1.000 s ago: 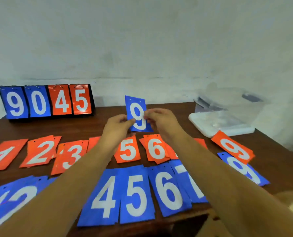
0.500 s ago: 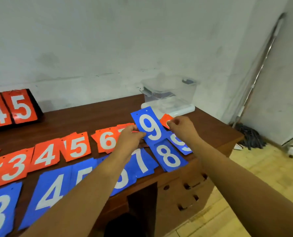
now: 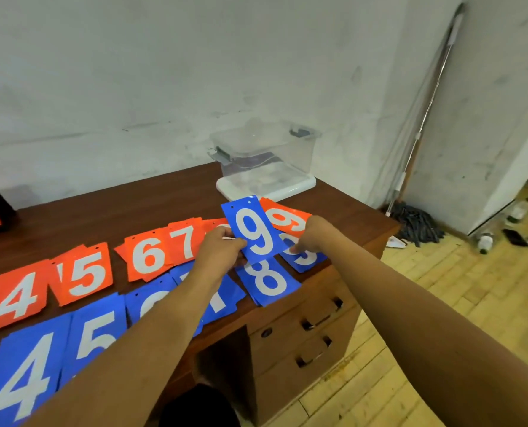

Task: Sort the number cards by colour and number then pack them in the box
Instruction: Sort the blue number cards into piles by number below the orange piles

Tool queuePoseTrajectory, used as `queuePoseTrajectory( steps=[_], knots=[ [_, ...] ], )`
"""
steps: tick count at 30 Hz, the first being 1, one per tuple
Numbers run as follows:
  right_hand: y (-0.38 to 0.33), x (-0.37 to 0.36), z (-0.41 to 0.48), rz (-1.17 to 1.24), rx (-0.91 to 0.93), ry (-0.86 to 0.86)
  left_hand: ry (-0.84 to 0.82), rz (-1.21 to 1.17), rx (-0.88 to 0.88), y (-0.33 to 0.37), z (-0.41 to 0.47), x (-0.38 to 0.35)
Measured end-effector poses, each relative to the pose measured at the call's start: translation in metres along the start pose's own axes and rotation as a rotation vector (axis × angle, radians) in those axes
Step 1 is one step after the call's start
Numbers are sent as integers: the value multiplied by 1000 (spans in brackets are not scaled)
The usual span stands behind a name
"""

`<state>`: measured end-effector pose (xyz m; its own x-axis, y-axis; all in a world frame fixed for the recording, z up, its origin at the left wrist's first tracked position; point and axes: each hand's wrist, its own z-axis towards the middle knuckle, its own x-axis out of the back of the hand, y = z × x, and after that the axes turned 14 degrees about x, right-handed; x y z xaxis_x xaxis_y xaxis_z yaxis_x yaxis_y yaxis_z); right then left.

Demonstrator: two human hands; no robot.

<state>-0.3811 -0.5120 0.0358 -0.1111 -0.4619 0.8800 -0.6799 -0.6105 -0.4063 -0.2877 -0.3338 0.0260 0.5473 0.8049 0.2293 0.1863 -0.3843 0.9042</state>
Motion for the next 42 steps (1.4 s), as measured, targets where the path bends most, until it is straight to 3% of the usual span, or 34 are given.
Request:
queuePoseTrajectory(
  steps=[12, 23, 29, 34, 36, 39, 42],
  knots=[
    [14, 4, -6, -48, -5, 2, 61, 309, -85, -8, -2, -10],
    [38, -1, -48, 50, -34, 237, 58, 325, -93, -9, 2, -11],
    [69, 6, -67, 430, -20, 399, 98, 324, -159, -9, -2, -14],
    [90, 18, -78, 1112, 10, 405, 98, 244, -172, 3, -10, -17],
    [88, 20, -81, 1283, 57, 376, 75, 202, -153, 6, -14, -19],
    [69, 15, -84, 1442, 113, 329, -65, 91, -118, 8, -24, -25],
    [48, 5, -83, 1317, 121, 369, -351, -93, -31, 8, -37, -34]
  ],
)
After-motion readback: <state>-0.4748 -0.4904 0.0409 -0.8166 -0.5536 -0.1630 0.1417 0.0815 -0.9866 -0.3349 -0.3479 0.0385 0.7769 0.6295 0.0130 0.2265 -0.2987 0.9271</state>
